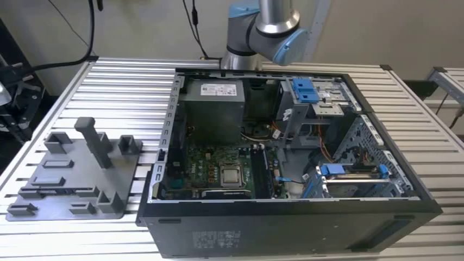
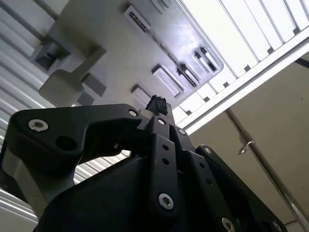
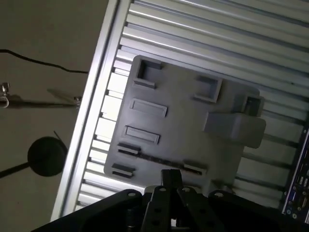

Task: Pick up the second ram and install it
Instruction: 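Pick up the second ram and move it above second insertion slot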

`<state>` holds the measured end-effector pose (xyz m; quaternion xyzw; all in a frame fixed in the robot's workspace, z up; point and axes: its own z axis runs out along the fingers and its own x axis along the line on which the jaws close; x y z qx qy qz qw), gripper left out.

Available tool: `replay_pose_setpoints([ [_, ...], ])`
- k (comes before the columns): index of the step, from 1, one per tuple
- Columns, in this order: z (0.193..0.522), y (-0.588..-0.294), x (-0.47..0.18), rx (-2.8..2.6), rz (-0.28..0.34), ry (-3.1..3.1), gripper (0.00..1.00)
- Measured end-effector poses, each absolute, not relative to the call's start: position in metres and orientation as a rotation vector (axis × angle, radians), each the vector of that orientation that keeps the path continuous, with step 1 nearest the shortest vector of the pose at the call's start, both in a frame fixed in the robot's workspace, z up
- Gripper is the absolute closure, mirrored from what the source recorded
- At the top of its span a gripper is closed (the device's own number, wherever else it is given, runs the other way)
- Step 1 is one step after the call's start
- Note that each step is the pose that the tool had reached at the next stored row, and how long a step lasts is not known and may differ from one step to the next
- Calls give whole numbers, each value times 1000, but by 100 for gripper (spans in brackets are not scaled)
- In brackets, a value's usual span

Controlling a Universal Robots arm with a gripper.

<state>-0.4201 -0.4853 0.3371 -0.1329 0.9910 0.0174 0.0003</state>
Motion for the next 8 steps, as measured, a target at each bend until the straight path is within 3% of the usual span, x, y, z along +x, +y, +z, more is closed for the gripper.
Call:
replay_pose_setpoints([
  [8, 337, -485, -420, -486, 55, 3103, 89],
])
